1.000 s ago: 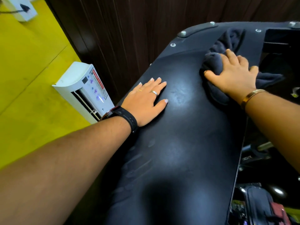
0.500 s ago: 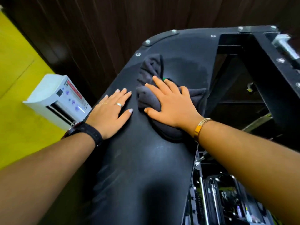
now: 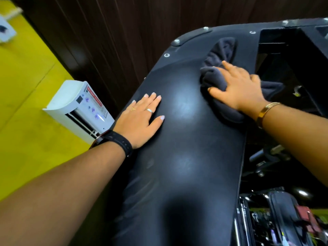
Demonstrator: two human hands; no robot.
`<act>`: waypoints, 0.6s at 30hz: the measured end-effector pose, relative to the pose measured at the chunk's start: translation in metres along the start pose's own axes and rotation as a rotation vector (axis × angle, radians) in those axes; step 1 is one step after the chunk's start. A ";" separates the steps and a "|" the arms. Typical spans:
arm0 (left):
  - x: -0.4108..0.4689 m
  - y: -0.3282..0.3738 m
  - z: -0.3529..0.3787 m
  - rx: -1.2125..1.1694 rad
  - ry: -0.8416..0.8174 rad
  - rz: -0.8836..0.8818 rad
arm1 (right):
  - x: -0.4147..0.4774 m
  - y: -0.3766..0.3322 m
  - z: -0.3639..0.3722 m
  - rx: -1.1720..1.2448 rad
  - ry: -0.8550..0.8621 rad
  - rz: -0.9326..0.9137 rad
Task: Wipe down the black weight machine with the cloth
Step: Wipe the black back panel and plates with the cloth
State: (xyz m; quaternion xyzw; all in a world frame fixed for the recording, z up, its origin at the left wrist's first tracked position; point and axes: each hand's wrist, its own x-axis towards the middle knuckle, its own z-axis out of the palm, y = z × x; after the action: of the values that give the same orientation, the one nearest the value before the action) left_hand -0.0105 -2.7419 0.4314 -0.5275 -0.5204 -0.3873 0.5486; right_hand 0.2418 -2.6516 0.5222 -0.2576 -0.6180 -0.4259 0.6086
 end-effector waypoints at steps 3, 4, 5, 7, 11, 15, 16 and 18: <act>0.000 -0.001 0.001 -0.008 0.008 0.013 | 0.012 -0.001 -0.001 0.004 -0.010 0.044; 0.001 -0.002 0.001 -0.012 0.013 0.014 | 0.015 -0.002 -0.001 0.002 -0.010 0.054; 0.001 -0.003 0.002 -0.017 0.022 0.015 | 0.021 -0.005 0.000 -0.002 -0.010 0.064; 0.002 -0.003 0.002 -0.026 0.030 0.019 | 0.031 -0.012 0.002 -0.016 -0.020 0.094; 0.001 -0.003 0.001 -0.020 0.028 0.014 | 0.045 -0.032 0.010 0.011 -0.029 0.119; -0.001 -0.001 0.001 -0.016 0.014 0.012 | 0.046 -0.044 0.014 0.019 0.028 0.089; -0.001 -0.001 0.001 -0.020 0.012 0.009 | 0.045 -0.046 0.014 0.028 0.060 0.066; -0.002 -0.002 0.001 -0.032 0.009 0.005 | 0.042 -0.049 0.013 0.066 0.111 0.012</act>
State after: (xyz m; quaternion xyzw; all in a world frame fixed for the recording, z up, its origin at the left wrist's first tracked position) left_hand -0.0126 -2.7410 0.4299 -0.5358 -0.5101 -0.3965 0.5436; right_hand 0.1882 -2.6736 0.5539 -0.2169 -0.5956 -0.4152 0.6526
